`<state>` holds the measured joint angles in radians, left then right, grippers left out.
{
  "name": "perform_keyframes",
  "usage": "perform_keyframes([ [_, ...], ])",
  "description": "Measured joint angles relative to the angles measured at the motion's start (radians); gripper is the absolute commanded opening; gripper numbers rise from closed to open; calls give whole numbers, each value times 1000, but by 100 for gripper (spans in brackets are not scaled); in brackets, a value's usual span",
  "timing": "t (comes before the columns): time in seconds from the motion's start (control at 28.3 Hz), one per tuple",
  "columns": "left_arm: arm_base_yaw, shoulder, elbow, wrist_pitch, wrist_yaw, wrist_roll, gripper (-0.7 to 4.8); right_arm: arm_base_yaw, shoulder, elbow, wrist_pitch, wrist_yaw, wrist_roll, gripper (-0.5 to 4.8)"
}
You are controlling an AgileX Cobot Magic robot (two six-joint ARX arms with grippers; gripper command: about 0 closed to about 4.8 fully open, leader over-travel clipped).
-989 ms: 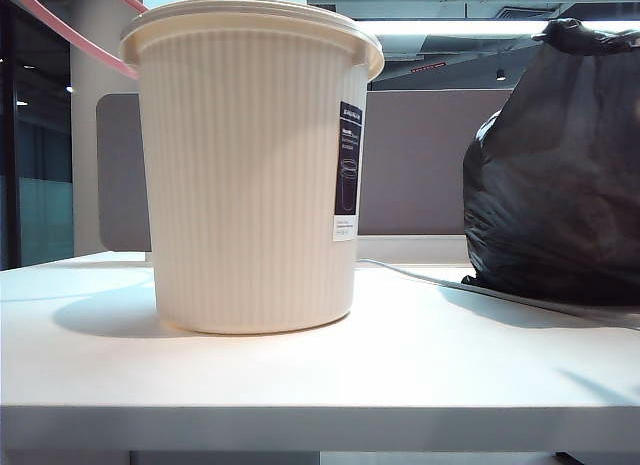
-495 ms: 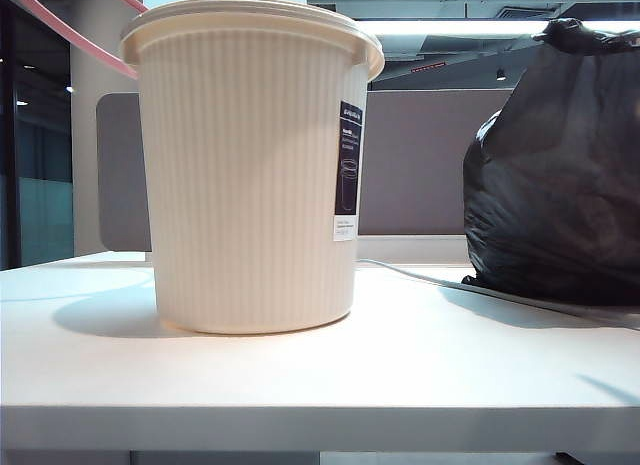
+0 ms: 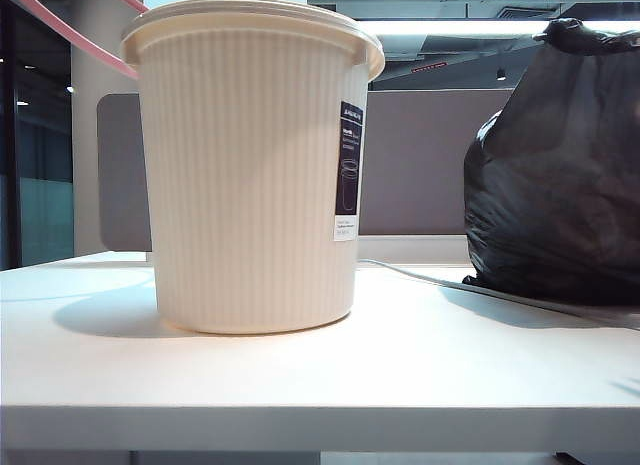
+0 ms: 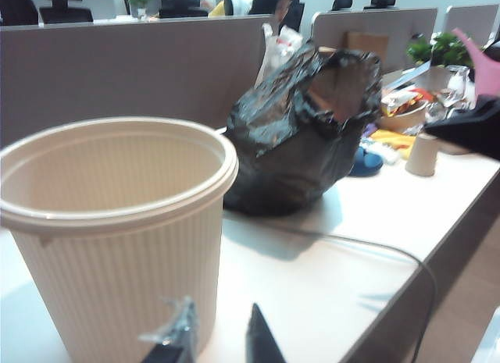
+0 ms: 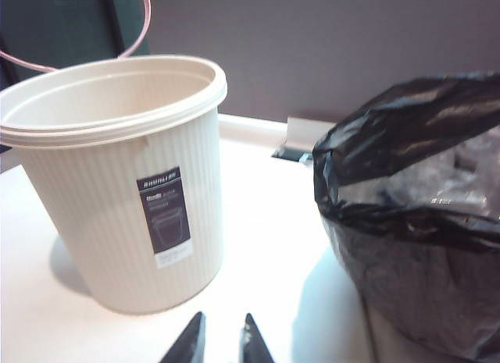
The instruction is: Open the ring lid of the trash can, pull out the black garbage bag inside, and place it on the table.
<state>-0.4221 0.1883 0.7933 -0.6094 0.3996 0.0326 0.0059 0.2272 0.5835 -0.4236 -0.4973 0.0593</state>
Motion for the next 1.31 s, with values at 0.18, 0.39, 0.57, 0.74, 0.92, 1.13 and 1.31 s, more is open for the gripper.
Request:
perform_keyframes([
  [0.18,0,0,-92,60,0,-4,69,0,-74,-57,26,6,0,48],
  [0.39,0,0,-193,164,0,-37,16,0,-147,-127,62,6,0,-3],
  [0.57,0,0,-249,230,-6,-68,16,0,-175,-177,76,58,6,-3],
  [0.74,0,0,-282,240,-111,-72,16,0,-176,-196,82,135,28,-3],
  [0.92,0,2,-309,231,-198,-106,16,0,-176,-239,129,240,41,-3],
  [1.13,0,1,-323,264,-203,-117,16,0,-176,-277,132,262,42,-2],
  [1.31,0,0,-399,396,-203,-118,16,0,-176,-330,248,258,42,-2],
])
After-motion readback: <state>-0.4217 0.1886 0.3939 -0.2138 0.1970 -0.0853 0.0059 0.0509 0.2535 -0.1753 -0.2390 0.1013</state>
